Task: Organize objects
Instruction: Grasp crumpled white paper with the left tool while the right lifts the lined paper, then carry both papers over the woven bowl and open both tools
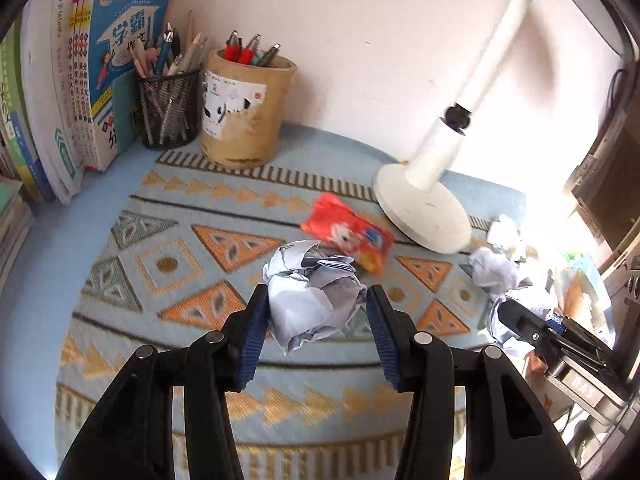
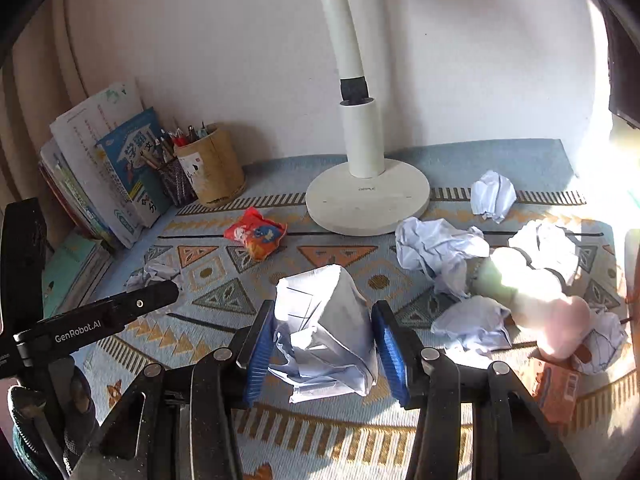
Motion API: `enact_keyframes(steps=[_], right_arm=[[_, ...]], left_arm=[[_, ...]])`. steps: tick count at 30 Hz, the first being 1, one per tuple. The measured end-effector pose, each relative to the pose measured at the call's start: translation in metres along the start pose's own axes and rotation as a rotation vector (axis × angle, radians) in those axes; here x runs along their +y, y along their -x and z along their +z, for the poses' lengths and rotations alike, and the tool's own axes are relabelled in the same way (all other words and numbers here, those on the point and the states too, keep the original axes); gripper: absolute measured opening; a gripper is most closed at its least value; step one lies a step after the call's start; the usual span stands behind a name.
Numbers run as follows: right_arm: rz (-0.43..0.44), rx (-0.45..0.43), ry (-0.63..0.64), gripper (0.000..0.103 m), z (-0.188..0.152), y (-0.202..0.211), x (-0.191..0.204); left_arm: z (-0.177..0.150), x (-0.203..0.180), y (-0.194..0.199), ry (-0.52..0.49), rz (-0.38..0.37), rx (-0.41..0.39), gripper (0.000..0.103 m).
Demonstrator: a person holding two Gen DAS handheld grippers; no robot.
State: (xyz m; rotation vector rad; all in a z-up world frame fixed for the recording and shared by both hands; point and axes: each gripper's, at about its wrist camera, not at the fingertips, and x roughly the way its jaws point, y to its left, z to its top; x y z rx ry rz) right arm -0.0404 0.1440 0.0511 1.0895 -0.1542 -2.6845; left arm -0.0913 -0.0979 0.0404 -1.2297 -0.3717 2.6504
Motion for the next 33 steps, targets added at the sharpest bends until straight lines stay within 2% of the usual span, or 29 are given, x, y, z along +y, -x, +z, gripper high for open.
enact_keyframes(steps=[3, 5, 10, 12, 14, 15, 17, 22, 23, 25, 29, 33], right_arm=[[-0.034, 0.02, 0.025, 0.048, -0.04, 0.03, -0.015], [-0.075, 0.04, 0.045, 0.048, -0.06, 0.036, -0.024], [-0.072, 0.047, 0.047, 0.048, -0.083, 0.044, -0.039], [-0.067, 0.031, 0.041, 0.053, -0.085, 0.048, -0.043], [-0.068, 0.031, 0.018, 0.064, -0.088, 0.051, -0.049], [-0.038, 0.033, -0.003, 0.065, -0.089, 0.052, -0.053], [-0.014, 0.039, -0.025, 0.065, -0.091, 0.053, -0.057], [0.013, 0.104, -0.053, 0.066, -0.107, 0.045, -0.059], [0.017, 0.082, -0.058, 0.066, -0.107, 0.048, -0.06], [0.004, 0.054, -0.076, 0.066, -0.106, 0.053, -0.063], [0.007, 0.107, -0.092, 0.066, -0.096, 0.042, -0.066], [-0.025, 0.138, -0.047, 0.066, -0.085, 0.029, -0.059]], left_arm=[[-0.045, -0.024, 0.004, 0.062, -0.115, 0.081, 0.046], [-0.07, -0.047, 0.003, 0.066, -0.15, 0.09, 0.046], [-0.105, -0.105, 0.01, -0.017, -0.135, 0.033, 0.046], [-0.113, -0.12, 0.008, -0.066, -0.084, 0.015, 0.047], [-0.116, -0.127, 0.004, -0.118, -0.02, 0.014, 0.047], [-0.116, -0.128, 0.007, -0.13, -0.014, -0.003, 0.047], [-0.115, -0.124, 0.009, -0.123, -0.036, -0.022, 0.05], [-0.113, -0.11, 0.004, -0.059, -0.07, -0.002, 0.05], [-0.113, -0.109, 0.005, -0.053, -0.072, -0.003, 0.05], [-0.113, -0.11, 0.004, -0.053, -0.067, -0.003, 0.05], [-0.115, -0.116, 0.005, -0.08, -0.057, -0.012, 0.05], [-0.116, -0.117, 0.006, -0.088, -0.059, -0.016, 0.05]])
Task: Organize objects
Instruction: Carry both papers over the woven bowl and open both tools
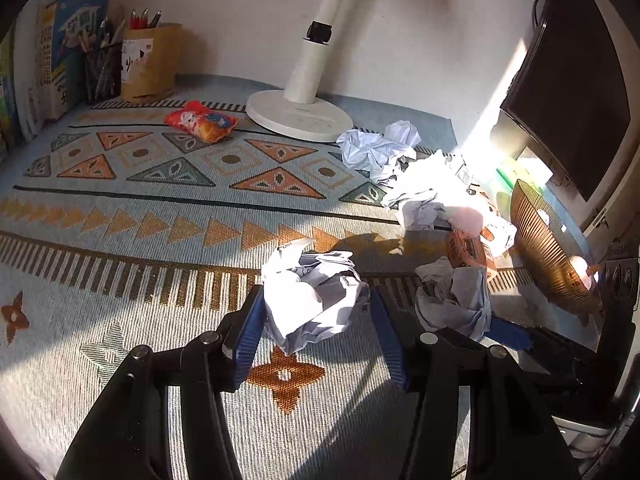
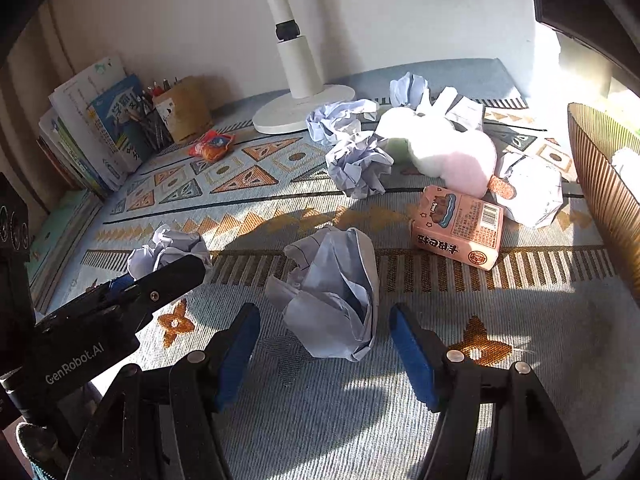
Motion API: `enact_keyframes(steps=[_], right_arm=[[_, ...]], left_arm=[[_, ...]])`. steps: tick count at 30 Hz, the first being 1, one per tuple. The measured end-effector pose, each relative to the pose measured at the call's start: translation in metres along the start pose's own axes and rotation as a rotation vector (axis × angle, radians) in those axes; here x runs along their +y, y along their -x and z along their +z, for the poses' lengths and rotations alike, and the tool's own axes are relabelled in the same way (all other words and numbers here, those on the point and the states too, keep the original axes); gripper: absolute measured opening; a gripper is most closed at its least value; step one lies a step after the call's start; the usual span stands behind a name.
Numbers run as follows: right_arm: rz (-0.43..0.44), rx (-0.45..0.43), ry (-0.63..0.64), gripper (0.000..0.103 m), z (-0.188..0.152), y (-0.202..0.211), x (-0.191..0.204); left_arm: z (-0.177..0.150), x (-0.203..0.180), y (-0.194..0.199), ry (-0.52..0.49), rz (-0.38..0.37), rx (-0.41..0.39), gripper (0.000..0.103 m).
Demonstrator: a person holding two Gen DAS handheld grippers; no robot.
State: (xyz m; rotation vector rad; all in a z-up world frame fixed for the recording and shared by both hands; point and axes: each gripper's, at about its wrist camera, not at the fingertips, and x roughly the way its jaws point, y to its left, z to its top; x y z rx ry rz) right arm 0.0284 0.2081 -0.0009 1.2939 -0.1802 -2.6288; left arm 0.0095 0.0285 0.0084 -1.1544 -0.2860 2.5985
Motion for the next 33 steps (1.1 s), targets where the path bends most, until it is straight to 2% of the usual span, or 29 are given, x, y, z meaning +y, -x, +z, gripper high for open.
enact_keyframes(steps=[3, 5, 7, 11, 14, 17, 20, 22, 24, 28, 30, 33], right_arm=[[-0.009, 0.004, -0.005, 0.065, 0.005, -0.007, 0.0], [0.007, -0.001, -0.015, 0.047, 0.005, -0.007, -0.004], [0.018, -0.024, -0.026, 0.046, 0.004, -0.004, -0.006], [-0.014, -0.098, 0.011, 0.046, 0.002, 0.01, 0.002], [-0.028, -0.123, 0.006, 0.046, 0.001, 0.02, 0.001], [-0.019, -0.161, -0.046, 0.046, 0.001, 0.05, -0.011], [-0.075, -0.312, -0.049, 0.046, 0.018, 0.115, -0.03], [-0.149, -0.406, -0.071, 0.046, 0.032, 0.155, -0.05], [-0.242, -0.454, -0.123, 0.046, 0.044, 0.179, -0.078], [-0.506, -0.403, -0.225, 0.046, 0.063, 0.182, -0.139], [-0.528, -0.384, -0.266, 0.046, 0.068, 0.18, -0.162], [-0.528, -0.366, -0.318, 0.047, 0.073, 0.178, -0.189]], left_arm=[[0.001, 0.003, 0.001, 0.014, -0.01, -0.005, 0.05], [0.001, 0.005, 0.001, 0.024, -0.024, -0.001, 0.05], [0.001, 0.006, 0.001, 0.029, -0.031, -0.001, 0.05], [0.001, 0.004, 0.001, 0.016, -0.027, -0.001, 0.05], [0.0, 0.0, 0.001, -0.004, -0.006, -0.003, 0.05], [0.0, -0.012, 0.003, -0.054, 0.035, -0.011, 0.05], [0.007, -0.046, 0.015, -0.148, 0.039, -0.047, 0.05], [0.022, -0.082, 0.029, -0.213, -0.019, -0.098, 0.05], [0.04, -0.124, 0.037, -0.287, -0.08, -0.138, 0.05], [0.073, -0.206, 0.021, -0.421, -0.158, -0.16, 0.05], [0.081, -0.233, 0.002, -0.457, -0.126, -0.188, 0.05], [0.092, -0.255, -0.034, -0.435, -0.188, -0.124, 0.05]])
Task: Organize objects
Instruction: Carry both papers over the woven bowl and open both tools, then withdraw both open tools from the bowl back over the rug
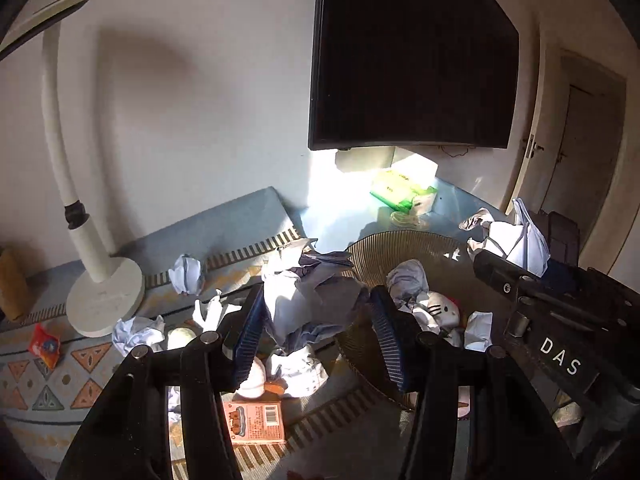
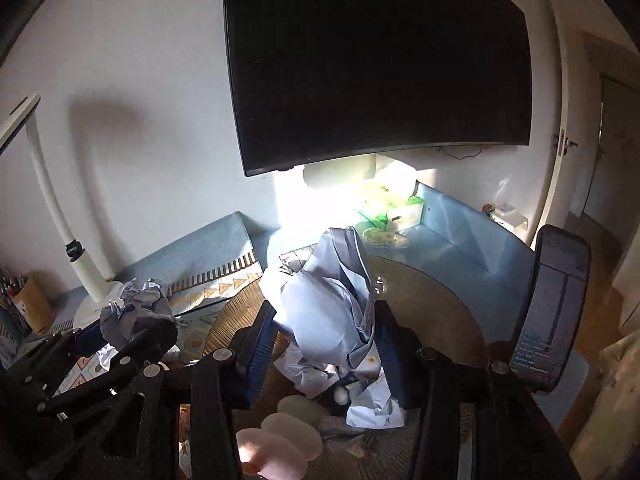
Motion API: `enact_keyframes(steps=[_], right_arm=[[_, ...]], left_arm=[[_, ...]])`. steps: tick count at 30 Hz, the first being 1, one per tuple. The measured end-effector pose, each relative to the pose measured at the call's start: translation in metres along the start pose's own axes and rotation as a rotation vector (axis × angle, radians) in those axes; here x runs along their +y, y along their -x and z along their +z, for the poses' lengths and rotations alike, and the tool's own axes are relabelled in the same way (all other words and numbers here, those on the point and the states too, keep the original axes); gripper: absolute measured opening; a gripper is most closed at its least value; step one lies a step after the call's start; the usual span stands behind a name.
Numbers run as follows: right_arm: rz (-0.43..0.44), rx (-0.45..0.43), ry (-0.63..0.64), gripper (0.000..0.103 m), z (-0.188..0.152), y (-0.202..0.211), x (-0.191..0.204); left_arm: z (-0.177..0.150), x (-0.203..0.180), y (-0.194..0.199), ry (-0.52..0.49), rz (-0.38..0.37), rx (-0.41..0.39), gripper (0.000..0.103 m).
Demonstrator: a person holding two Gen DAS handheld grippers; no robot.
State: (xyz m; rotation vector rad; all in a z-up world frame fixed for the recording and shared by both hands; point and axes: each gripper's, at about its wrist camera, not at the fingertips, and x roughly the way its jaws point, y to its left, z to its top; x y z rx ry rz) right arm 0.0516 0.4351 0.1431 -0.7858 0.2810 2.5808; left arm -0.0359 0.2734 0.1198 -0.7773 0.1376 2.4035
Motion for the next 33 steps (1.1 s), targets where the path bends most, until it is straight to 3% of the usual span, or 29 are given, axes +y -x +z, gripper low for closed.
enact_keyframes(steps=[3, 4, 5, 11, 17, 22, 25, 27, 29, 33], right_arm=[[-0.003, 0.025, -0.005, 0.065, 0.002, -0.013, -0.006], [-0.016, 0.019, -0.003, 0.074, 0.001, -0.014, -0.007], [-0.024, 0.012, 0.0, 0.077, -0.001, -0.014, -0.008], [0.025, -0.019, 0.026, 0.077, -0.01, 0.001, 0.008], [0.174, -0.067, 0.094, 0.084, -0.024, 0.044, 0.058], [0.441, -0.048, 0.143, 0.089, -0.068, 0.066, 0.109], [0.571, -0.006, 0.198, 0.089, -0.108, 0.056, 0.139], [0.562, 0.034, 0.237, 0.087, -0.129, 0.043, 0.159], [0.548, 0.075, 0.254, 0.074, -0.142, 0.027, 0.173], [0.5, 0.123, 0.239, 0.073, -0.155, 0.001, 0.179]], left_arm=[[-0.001, -0.013, -0.022, -0.025, -0.011, 0.009, 0.056], [-0.002, -0.016, -0.029, -0.035, -0.02, 0.033, 0.077], [-0.004, -0.018, -0.033, -0.038, -0.019, 0.045, 0.09], [-0.019, -0.011, -0.019, -0.037, -0.003, 0.034, 0.091], [-0.031, 0.027, 0.05, 0.043, 0.029, -0.057, 0.091], [-0.069, 0.083, 0.109, 0.173, 0.18, -0.098, 0.091], [-0.103, 0.119, 0.122, 0.258, 0.304, -0.075, 0.091], [-0.127, 0.139, 0.12, 0.318, 0.345, -0.025, 0.091], [-0.145, 0.152, 0.116, 0.357, 0.376, 0.008, 0.091], [-0.163, 0.159, 0.106, 0.332, 0.435, 0.017, 0.091]])
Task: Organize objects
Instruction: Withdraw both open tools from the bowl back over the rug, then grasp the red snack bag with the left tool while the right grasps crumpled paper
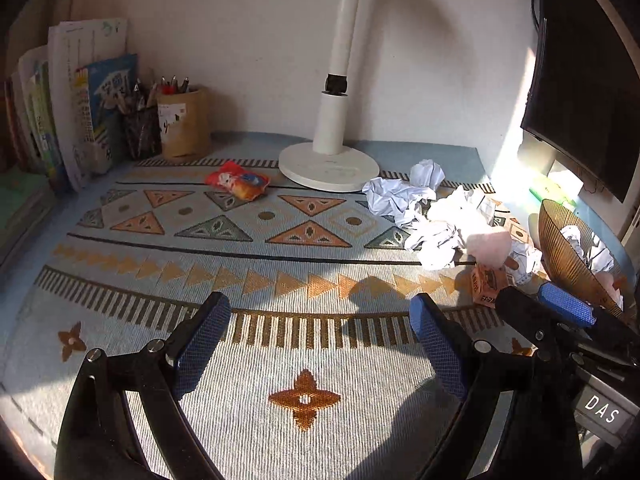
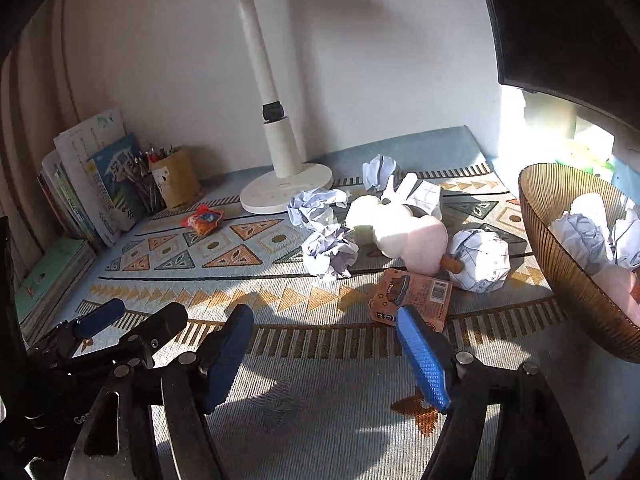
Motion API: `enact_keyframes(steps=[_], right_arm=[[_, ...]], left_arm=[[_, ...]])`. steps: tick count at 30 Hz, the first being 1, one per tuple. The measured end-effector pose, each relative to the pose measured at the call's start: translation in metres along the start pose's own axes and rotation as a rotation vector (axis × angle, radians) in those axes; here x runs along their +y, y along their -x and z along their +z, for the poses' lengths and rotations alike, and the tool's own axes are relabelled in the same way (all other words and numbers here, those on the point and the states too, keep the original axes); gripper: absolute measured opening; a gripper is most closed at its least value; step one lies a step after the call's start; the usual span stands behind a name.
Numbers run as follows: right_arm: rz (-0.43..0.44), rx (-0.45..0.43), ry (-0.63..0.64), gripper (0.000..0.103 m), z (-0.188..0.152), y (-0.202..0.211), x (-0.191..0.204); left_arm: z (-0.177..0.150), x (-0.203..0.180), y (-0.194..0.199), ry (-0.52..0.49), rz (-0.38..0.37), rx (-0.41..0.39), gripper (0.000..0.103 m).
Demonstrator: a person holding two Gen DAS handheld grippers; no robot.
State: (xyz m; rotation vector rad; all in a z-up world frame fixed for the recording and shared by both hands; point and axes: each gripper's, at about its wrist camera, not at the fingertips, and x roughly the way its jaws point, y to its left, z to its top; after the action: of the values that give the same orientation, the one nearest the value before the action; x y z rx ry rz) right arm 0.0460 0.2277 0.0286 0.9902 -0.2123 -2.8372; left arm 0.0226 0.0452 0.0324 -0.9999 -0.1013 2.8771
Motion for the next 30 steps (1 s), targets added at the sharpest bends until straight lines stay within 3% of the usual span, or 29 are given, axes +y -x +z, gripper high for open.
enact_keyframes(steps=[12, 18, 22, 25, 30], right_arm=[[-0.039, 0.041, -0.027, 0.073, -0.001, -0.01, -0.009], [-0.038, 0.065, -0.046, 0.074, 0.0, -0.015, -0.013], [-0.03, 0.128, -0.066, 0.075, 0.007, -0.024, -0.016], [0.052, 0.18, -0.063, 0.075, 0.031, -0.031, -0.006], [0.034, 0.154, -0.046, 0.075, 0.065, -0.056, 0.021]], left_arm=[[-0.006, 0.009, -0.006, 0.017, -0.04, 0.036, 0.091], [-0.008, 0.002, -0.004, -0.016, -0.019, 0.019, 0.091], [-0.005, 0.006, -0.006, -0.01, -0.042, 0.041, 0.091], [0.013, 0.023, -0.013, 0.034, -0.119, 0.116, 0.091], [0.079, 0.063, -0.048, 0.133, -0.119, 0.171, 0.091]])
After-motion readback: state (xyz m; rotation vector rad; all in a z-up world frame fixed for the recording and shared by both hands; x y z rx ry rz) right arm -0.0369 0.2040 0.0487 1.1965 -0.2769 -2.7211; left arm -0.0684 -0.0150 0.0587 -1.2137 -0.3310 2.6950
